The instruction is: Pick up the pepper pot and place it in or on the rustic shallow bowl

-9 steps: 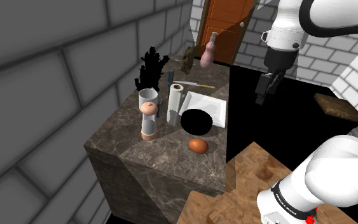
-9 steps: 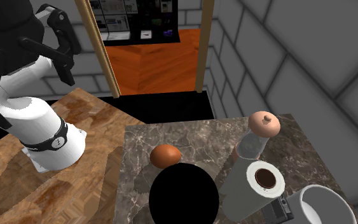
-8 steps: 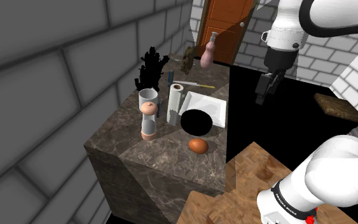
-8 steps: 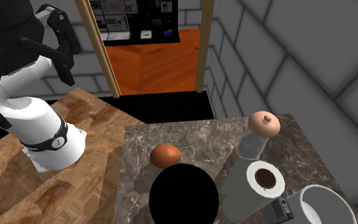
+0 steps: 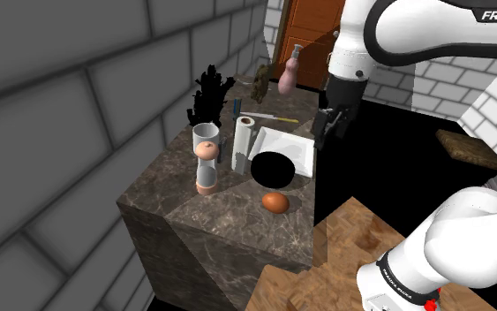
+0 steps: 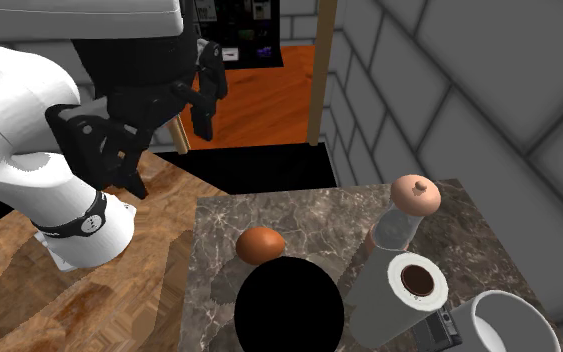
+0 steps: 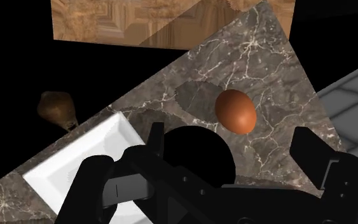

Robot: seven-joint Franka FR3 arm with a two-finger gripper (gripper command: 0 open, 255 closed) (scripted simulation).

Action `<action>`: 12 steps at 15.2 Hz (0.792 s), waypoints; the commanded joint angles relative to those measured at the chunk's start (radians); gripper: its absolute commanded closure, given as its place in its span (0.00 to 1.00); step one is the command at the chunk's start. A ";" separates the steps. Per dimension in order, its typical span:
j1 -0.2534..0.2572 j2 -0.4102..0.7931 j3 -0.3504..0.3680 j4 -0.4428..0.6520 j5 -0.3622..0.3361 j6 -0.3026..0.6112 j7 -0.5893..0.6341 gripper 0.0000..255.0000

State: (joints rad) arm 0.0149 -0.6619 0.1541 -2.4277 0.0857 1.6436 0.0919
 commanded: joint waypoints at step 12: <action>0.012 0.397 0.167 0.180 0.083 0.312 0.276 0.00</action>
State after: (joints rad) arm 0.0277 -0.2990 0.3116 -2.2660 0.1695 1.9313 0.3472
